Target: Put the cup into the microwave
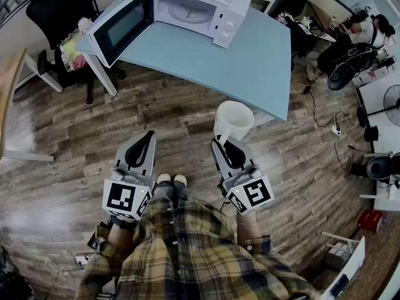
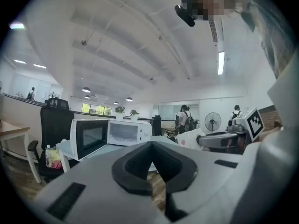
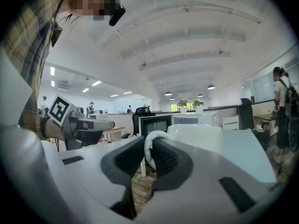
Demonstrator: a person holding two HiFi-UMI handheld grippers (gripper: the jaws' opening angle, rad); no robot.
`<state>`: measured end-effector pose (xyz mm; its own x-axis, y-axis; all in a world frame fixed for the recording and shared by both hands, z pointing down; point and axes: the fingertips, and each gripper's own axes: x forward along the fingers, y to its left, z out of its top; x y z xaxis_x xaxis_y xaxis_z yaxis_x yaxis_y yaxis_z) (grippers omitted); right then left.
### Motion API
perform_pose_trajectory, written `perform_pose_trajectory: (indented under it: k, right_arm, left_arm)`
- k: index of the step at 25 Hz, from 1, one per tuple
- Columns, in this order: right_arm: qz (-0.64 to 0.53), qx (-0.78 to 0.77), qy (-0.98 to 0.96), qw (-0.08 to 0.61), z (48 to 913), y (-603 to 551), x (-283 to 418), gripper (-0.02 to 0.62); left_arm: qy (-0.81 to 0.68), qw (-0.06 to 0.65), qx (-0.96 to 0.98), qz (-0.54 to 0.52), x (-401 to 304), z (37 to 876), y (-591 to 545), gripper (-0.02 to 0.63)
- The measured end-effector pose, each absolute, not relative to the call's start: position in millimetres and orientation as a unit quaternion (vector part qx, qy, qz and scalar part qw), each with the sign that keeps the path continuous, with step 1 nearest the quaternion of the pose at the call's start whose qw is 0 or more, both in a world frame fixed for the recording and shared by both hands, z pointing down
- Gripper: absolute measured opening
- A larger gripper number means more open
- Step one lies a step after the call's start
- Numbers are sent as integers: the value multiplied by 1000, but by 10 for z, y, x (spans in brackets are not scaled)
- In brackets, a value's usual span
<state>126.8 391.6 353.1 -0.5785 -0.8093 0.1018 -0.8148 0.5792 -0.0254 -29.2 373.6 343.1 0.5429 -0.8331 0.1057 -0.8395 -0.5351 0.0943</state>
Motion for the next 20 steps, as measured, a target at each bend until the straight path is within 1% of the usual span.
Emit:
perform_pose_trajectory:
  k: [11,20]
  right_arm:
    - [41,440,-897,17,3500,3985,1376,57]
    - [61,433,-899,14,3594,3736,1346,58]
  left_arm:
    - [-497,55,866,23,-195,3379,3893,-8]
    - [-501,71,862,26,-207,3524,3687,-9]
